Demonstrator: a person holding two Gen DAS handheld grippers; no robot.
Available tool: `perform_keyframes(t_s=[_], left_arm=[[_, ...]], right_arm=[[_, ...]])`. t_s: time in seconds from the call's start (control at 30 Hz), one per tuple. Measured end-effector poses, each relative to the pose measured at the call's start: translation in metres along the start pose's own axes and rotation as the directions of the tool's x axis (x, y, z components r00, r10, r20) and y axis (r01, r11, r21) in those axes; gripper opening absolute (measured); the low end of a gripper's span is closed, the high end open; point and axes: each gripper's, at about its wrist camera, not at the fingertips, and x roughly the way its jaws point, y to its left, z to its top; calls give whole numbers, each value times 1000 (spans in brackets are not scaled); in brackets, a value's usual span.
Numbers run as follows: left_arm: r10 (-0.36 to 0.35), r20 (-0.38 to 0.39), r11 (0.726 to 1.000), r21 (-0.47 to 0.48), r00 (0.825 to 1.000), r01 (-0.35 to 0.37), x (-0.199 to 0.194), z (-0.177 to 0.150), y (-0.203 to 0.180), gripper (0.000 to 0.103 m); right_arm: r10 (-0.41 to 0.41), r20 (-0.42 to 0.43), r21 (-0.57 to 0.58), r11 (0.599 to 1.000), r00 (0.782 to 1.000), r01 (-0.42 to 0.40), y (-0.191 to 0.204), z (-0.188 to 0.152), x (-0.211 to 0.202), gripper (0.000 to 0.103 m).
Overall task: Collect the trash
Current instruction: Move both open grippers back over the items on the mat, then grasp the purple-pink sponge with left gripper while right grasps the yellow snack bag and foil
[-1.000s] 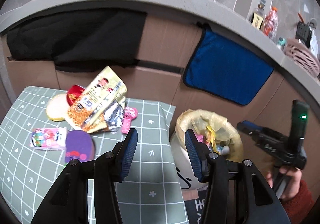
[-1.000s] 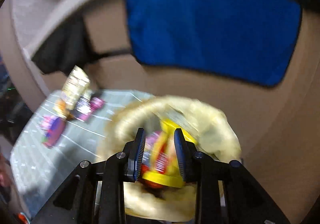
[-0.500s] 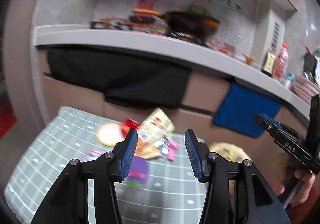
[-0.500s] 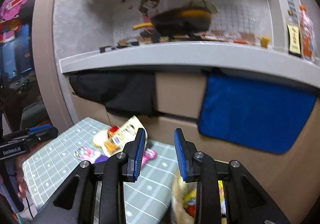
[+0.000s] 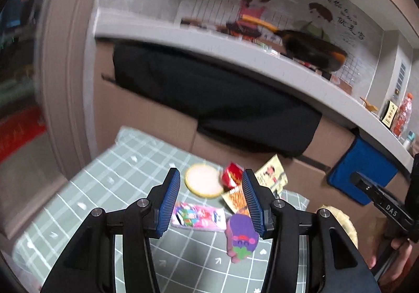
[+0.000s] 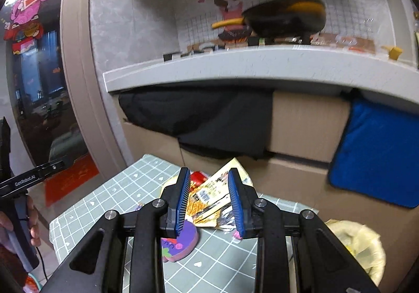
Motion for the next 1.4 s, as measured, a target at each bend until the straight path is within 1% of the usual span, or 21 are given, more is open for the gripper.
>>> perform_keyframes(t_s=[0.1, 0.13, 0.23, 0.3, 0.4, 0.53, 0.57, 0.67, 0.7, 0.77, 0.9, 0.97, 1.03, 1.1, 1.17, 1.27, 1.4], left_arm=[[-37, -73, 999, -27, 997, 35, 35, -12, 9, 50], [-48, -105, 998, -41, 993, 44, 52, -18, 13, 50], [-65, -178, 995, -87, 982, 50, 87, -36, 14, 50], [-95, -204, 991, -111, 974, 73, 107, -46, 10, 50], [-136, -223, 989, -94, 965, 118, 132, -58, -8, 50], [-197, -284, 980, -38, 938, 194, 155, -67, -37, 50], [-196, -295, 980, -19, 935, 199, 158, -69, -43, 50], [-176, -320, 980, 34, 931, 197, 166, -75, -59, 50], [-163, -337, 981, 42, 927, 188, 168, -78, -63, 50], [-143, -366, 986, 32, 920, 166, 170, -85, -64, 50], [-103, -377, 994, -6, 920, 109, 158, -105, -55, 50], [-77, -402, 997, -23, 912, 74, 156, -117, -49, 50], [-83, -428, 996, -57, 900, 65, 160, -125, -45, 50], [-105, -427, 993, -96, 898, 71, 161, -126, -45, 51], [-116, -435, 992, -101, 893, 79, 168, -126, -50, 52], [-98, -430, 992, -111, 898, 55, 178, -124, -57, 55], [-102, -440, 982, -190, 892, 19, 188, -120, -52, 57]], right_arm=[[-8, -38, 3, 1000, 999, 9, -7, -10, 18, 28], [-11, -54, 4, 1000, 998, 12, -10, -15, 24, 28], [-14, -94, 7, 1000, 995, 15, -21, -25, 38, 28], [-11, -123, 17, 1000, 992, 13, -30, -34, 47, 28], [-11, -153, 23, 1000, 988, 15, -42, -44, 55, 28], [-20, -187, 44, 999, 982, 29, -63, -58, 64, 28], [-18, -194, 57, 998, 981, 29, -69, -61, 65, 28], [-20, -203, 84, 996, 979, 38, -83, -68, 67, 28], [-17, -209, 100, 994, 978, 39, -88, -72, 68, 28], [-9, -219, 125, 992, 976, 37, -96, -78, 70, 28], [10, -235, 144, 989, 972, 25, -101, -89, 71, 28], [14, -241, 140, 990, 970, 20, -102, -93, 71, 28], [15, -244, 140, 990, 970, 19, -103, -96, 72, 28], [20, -243, 151, 988, 970, 17, -104, -98, 72, 28], [23, -238, 160, 987, 971, 16, -103, -98, 70, 28], [18, -230, 152, 988, 973, 17, -98, -97, 65, 28], [-6, -228, 123, 992, 974, 34, -94, -95, 58, 28]])
